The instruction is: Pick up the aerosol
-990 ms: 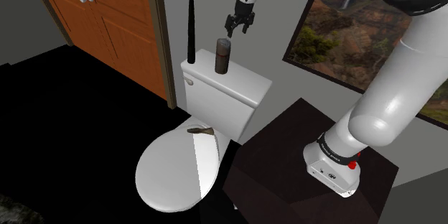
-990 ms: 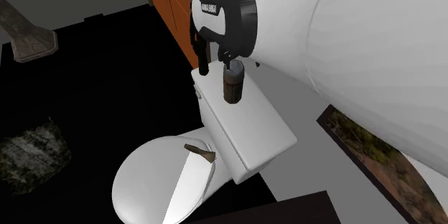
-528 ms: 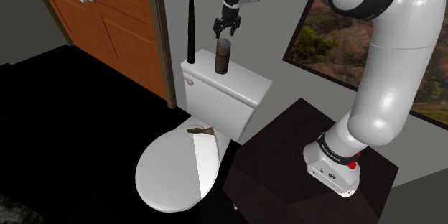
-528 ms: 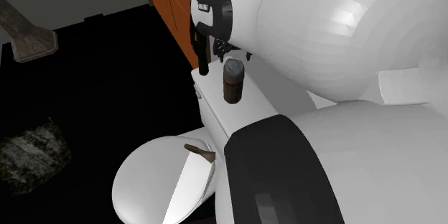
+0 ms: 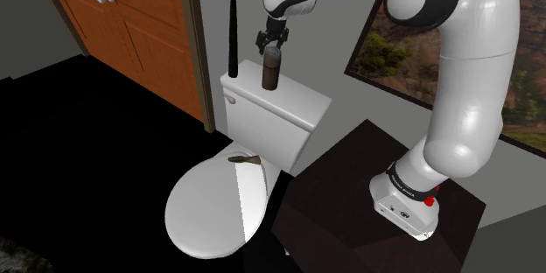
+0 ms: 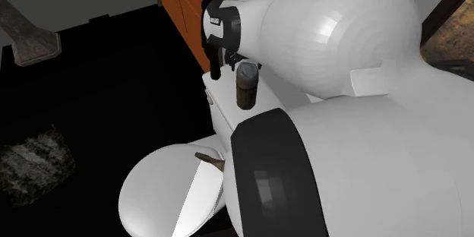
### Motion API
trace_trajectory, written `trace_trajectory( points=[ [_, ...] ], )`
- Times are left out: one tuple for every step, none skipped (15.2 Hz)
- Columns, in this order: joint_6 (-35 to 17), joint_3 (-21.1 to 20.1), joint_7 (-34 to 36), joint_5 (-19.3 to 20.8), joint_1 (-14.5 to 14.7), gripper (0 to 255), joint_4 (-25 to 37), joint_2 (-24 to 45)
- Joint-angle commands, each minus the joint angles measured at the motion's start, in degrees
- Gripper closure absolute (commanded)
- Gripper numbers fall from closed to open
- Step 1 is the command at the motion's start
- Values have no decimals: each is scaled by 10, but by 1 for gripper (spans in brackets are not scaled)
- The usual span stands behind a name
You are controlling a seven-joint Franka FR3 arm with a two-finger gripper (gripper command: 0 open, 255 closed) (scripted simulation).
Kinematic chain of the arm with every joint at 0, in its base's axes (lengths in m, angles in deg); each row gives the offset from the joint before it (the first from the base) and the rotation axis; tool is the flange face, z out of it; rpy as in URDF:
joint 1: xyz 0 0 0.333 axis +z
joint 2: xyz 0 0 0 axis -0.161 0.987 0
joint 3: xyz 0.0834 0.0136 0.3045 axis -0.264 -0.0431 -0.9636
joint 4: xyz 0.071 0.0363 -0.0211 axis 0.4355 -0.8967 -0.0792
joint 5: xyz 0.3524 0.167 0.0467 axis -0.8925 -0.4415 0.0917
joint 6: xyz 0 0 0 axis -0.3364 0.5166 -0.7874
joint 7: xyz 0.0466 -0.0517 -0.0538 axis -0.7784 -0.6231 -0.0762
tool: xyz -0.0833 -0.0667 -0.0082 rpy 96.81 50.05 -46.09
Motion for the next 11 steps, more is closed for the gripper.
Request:
trace_trajectory(
  points=[
    [-9, -1, -1, -1, 0, 0, -2, 6],
    [-9, -1, -1, -1, 0, 0, -2, 7],
    [-9, -1, -1, -1, 0, 255, -1, 8],
    [-9, -1, -1, -1, 0, 255, -1, 7],
    [-9, -1, -1, -1, 0, 255, -1, 8],
    [-9, -1, -1, -1, 0, 255, -2, 7],
    [-9, -1, -1, -1, 0, 255, -2, 7],
    [-9, -1, -1, -1, 0, 255, -2, 7],
    [-9, -1, -1, -1, 0, 255, -1, 7],
    [-9, -1, -1, -1, 0, 255, -1, 7],
    [-8, -1, -1, -1, 0, 255, -1, 7]
  ],
)
